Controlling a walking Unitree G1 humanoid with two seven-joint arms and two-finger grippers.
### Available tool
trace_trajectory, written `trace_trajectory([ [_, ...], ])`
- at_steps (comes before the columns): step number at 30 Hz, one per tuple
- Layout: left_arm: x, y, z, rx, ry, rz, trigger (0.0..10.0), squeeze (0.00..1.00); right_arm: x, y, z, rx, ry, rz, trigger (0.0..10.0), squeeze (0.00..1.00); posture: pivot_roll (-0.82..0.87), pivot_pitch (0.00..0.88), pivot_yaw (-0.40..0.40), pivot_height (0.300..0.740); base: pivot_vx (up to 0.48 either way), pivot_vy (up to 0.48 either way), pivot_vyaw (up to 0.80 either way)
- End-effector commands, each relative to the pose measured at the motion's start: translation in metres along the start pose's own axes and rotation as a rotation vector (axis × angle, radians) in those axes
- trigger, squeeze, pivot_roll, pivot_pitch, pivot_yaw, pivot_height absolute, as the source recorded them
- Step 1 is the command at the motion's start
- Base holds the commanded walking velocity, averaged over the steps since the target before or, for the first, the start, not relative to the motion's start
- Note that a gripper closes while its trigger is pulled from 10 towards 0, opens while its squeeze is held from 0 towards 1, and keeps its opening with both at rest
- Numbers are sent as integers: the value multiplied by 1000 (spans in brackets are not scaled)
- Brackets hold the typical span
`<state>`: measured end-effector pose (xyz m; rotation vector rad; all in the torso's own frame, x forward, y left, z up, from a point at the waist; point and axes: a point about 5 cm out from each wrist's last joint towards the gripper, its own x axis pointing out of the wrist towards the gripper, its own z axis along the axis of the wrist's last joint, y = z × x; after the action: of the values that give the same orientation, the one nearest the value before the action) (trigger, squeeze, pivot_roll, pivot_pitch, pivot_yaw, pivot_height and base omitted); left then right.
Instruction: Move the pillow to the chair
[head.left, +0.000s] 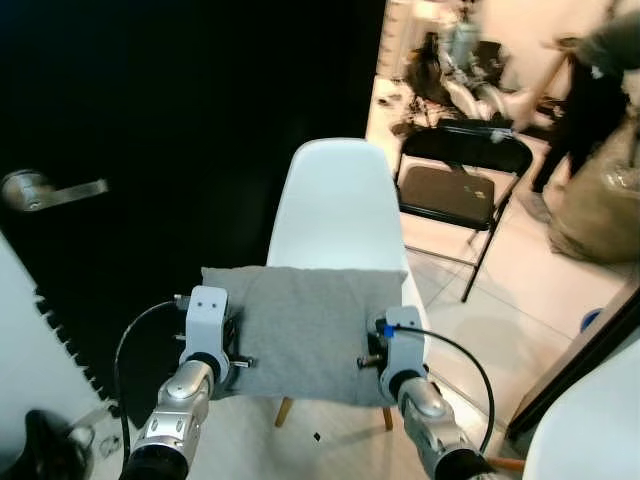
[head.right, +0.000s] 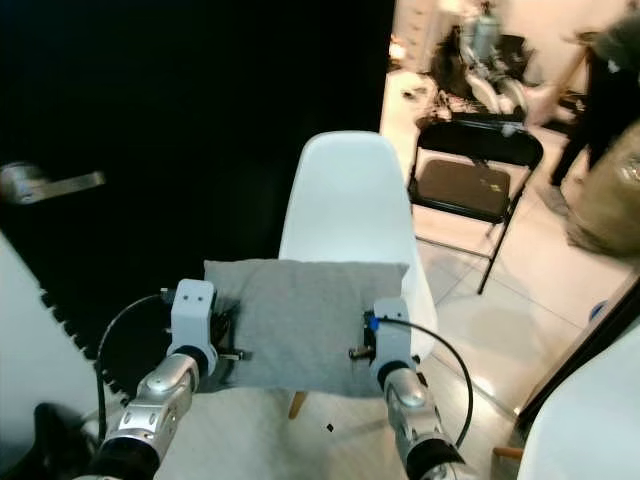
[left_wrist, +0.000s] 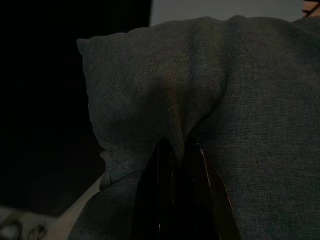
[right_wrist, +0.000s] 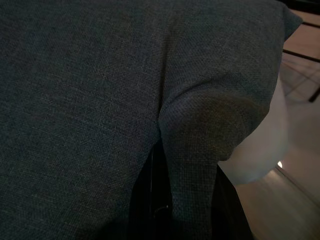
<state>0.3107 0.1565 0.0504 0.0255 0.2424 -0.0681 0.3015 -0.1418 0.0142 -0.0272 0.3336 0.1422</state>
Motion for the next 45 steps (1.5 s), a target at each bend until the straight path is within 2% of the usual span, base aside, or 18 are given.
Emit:
trace_trajectory([
  [1,3,-2,11,11,-48,-4,10000,0,1,-2,5,-20,-25,1,10000,0,106,11,28,731,386,0,0],
  [22,3,-3,11,-10,-46,0,10000,0,4,-1,12,-27,-44,2,10000,0,107,24,19,731,383,0,0],
  [32,6,-2,14,43,-48,33,10000,0,5,-3,15,-33,-53,1,10000,0,109,20,17,731,0,0,0],
  [38,8,0,15,23,-37,63,10000,0,8,-3,20,-30,-64,3,10000,0,109,25,13,731,0,0,0],
  [45,11,8,13,48,1,123,10000,0,11,4,24,-32,-58,26,10000,0,123,38,-2,731,0,-343,0],
])
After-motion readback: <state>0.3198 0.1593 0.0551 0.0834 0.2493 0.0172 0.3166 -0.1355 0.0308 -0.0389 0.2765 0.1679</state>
